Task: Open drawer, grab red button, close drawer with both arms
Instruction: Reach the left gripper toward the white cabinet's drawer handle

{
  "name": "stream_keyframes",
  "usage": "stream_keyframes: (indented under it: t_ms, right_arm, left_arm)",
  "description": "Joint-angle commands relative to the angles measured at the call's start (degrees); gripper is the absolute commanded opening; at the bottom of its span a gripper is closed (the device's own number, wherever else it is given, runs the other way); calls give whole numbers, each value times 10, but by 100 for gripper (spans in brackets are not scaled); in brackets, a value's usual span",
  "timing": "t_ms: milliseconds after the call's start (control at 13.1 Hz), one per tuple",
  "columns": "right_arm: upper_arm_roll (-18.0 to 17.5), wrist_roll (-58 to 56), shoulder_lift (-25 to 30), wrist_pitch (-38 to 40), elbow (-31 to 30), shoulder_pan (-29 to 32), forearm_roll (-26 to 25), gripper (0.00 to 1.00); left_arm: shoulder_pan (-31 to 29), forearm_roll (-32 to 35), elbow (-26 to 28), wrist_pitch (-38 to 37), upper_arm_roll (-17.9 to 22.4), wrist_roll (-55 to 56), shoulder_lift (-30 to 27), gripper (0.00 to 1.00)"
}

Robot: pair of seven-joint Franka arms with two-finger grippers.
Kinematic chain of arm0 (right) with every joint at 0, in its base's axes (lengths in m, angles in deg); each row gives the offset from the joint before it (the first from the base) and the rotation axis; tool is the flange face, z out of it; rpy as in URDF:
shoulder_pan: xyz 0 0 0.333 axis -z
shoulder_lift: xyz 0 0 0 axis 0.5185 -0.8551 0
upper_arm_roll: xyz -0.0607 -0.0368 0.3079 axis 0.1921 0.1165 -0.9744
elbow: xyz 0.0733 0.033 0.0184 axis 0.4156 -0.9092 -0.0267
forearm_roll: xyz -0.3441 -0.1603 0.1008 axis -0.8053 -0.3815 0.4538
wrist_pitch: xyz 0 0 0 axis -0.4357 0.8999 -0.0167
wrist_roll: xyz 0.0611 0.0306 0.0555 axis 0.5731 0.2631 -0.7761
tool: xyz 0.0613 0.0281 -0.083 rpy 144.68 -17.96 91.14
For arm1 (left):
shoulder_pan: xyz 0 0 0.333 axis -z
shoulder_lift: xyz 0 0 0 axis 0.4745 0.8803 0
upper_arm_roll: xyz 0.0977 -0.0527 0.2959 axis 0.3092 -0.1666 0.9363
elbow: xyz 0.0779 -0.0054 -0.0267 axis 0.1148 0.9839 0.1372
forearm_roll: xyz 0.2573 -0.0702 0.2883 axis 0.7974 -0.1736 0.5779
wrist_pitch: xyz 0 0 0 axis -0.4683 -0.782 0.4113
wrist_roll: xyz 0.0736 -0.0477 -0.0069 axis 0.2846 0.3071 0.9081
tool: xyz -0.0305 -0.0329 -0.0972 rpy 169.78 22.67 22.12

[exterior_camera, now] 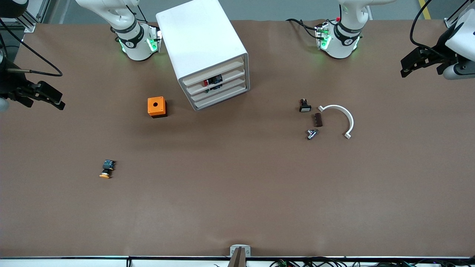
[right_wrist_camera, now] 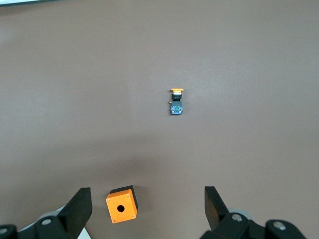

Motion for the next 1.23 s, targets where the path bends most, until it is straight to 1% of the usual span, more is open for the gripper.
stream_keyframes:
  t_ms: [0, 306, 383, 536, 613, 690, 766, 919, 1149]
  right_arm:
    - [-2, -6, 8, 2, -4, 5, -7, 100]
    - [-1, -10, 7, 2, -1, 8, -6, 100]
    - [-1, -10, 7, 1, 0, 8, -6, 100]
    - [-1, -10, 7, 1, 2, 8, -2, 100]
    - [0, -10, 7, 1, 3, 7, -1, 100]
    - [-1, -10, 6, 0, 5, 7, -1, 100]
    - [-1, -10, 6, 0, 9, 6, -1, 100]
    - [-1, -10, 6, 2, 10, 6, -1, 100]
    - [-2, -11, 6, 2, 10, 3, -1, 100]
  left_arm:
    - [-1, -8, -18, -9, 2, -13, 15, 100]
    - [5, -6, -18, -9, 1, -8, 28, 100]
    - [7, -6, -19, -11, -3, -4, 58, 100]
    - [8, -8, -13, -12, -5, -2, 74, 100]
    - [9, -11, -16, -12, -7, 1, 94, 100]
    - [13, -12, -16, -12, -18, 11, 105, 100]
    - [15, -12, -15, -12, -31, 46, 119, 100]
    - [16, -12, -16, -12, -76, 144, 149, 100]
    - [27, -12, -21, -11, -133, 323, 220, 100]
